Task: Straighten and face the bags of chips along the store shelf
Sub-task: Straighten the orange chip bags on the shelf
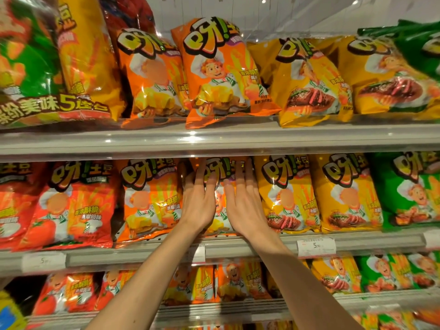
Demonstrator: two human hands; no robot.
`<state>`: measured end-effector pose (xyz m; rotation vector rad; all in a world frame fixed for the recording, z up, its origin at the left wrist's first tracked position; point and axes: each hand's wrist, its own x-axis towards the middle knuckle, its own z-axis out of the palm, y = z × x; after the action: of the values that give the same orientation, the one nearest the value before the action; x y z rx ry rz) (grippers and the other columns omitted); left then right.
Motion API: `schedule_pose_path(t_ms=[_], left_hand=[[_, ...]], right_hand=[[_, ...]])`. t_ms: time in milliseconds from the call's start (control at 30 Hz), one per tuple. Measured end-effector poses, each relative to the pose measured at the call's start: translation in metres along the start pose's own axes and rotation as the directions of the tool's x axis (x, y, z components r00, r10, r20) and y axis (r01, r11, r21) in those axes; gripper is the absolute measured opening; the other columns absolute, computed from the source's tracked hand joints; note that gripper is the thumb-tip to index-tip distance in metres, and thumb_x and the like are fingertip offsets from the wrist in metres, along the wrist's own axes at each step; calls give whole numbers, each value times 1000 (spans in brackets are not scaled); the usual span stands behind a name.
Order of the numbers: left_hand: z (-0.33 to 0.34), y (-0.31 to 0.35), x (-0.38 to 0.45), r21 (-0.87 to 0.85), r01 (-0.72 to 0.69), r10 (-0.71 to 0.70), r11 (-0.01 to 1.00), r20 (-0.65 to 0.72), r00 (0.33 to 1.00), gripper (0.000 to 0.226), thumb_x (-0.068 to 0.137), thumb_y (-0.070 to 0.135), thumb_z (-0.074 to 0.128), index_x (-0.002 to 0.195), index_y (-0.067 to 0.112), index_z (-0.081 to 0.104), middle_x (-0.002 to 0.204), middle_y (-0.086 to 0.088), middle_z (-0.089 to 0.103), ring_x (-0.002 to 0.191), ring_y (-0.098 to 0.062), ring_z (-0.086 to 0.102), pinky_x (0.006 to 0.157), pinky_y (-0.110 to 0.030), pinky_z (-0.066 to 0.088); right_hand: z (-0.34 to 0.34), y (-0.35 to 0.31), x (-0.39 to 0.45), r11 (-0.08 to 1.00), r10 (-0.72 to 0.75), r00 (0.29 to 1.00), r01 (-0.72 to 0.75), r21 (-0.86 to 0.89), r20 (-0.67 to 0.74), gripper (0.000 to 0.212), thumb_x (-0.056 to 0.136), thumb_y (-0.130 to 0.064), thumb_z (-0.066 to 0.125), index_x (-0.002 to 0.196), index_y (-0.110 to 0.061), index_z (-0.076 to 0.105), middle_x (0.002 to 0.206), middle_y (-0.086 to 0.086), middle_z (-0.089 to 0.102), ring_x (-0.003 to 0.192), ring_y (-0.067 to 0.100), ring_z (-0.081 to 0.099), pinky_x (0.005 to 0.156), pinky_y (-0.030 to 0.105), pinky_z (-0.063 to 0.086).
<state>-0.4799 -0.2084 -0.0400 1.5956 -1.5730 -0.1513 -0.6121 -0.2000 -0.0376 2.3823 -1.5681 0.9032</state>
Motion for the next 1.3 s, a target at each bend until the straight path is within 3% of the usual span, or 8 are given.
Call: schedule_pose_path(t_ms=[167, 267, 467, 633, 733, 900, 1067, 1300], left_hand=[[-11, 8, -6, -222, 48, -41, 974, 38, 998, 52, 106, 45, 33, 157, 39, 21, 156, -13, 40, 139, -33, 42, 112, -44, 37], [-23, 9, -16, -237, 32, -19, 971, 57, 998, 59, 102, 54, 38, 156, 43, 16, 144, -17, 52, 130, -32, 52, 107, -47, 44], [-51, 1, -54, -303, -25, 37, 953, 32, 999, 56, 97, 47, 55, 149, 35, 37, 149, 15, 46, 135, -1, 44, 113, -31, 39], [-66, 1, -95, -370, 9, -23, 929, -33, 999, 36, 100, 28, 59, 135, 32, 52, 124, 16, 62, 111, 9, 57, 90, -9, 45], [-71, -2, -119, -433, 89, -112, 897, -27, 993, 33, 100, 29, 58, 133, 32, 53, 116, 14, 67, 105, 4, 62, 84, -9, 47], [-75, -11, -150, -517, 194, -235, 834, -14, 972, 31, 98, 27, 58, 129, 31, 57, 105, 6, 70, 93, -15, 68, 71, -19, 57], [-80, -28, -151, -527, 200, -227, 826, 15, 974, 28, 99, 27, 57, 126, 31, 58, 102, 11, 74, 98, -3, 67, 84, -18, 50], [-105, -60, -129, -630, 126, -90, 767, 89, 992, 27, 95, 20, 58, 121, 14, 60, 98, -11, 73, 87, 1, 67, 79, -12, 50]], right_hand=[[-2, -1, -4, 993, 50, 998, -54, 107, 40, 43, 104, -22, 25, 132, -11, 56, 150, 25, 39, 141, 46, 29, 114, 54, 31], [-14, -3, -5, 896, 206, 973, -232, 379, 108, 51, 106, -40, 30, 150, -14, 36, 161, 15, 23, 149, 30, 18, 120, 44, 21], [-38, 7, -39, 756, 218, 961, -277, 593, 172, 62, 98, -50, 50, 153, -30, 29, 159, -7, 31, 146, 12, 30, 119, 40, 29], [-54, 19, -86, 556, 270, 936, -343, 757, 226, 41, 96, -39, 58, 137, -36, 50, 122, -16, 59, 103, -5, 58, 84, 16, 47], [-54, 34, -110, 600, 284, 937, -338, 725, 202, 30, 97, -31, 58, 127, -28, 55, 96, -26, 65, 84, -11, 62, 65, 8, 46], [-47, 46, -138, 631, 353, 912, -397, 666, 209, 36, 94, -42, 54, 127, -28, 58, 90, -20, 71, 81, 2, 67, 77, 35, 55], [-40, 38, -150, 585, 417, 879, -454, 672, 232, 25, 92, -40, 56, 116, -33, 62, 93, -12, 72, 92, 12, 69, 91, 49, 53], [-34, -11, -153, 607, 512, 856, -420, 675, 72, 35, 88, -64, 54, 109, -38, 64, 87, -5, 72, 86, 25, 69, 80, 43, 56]])
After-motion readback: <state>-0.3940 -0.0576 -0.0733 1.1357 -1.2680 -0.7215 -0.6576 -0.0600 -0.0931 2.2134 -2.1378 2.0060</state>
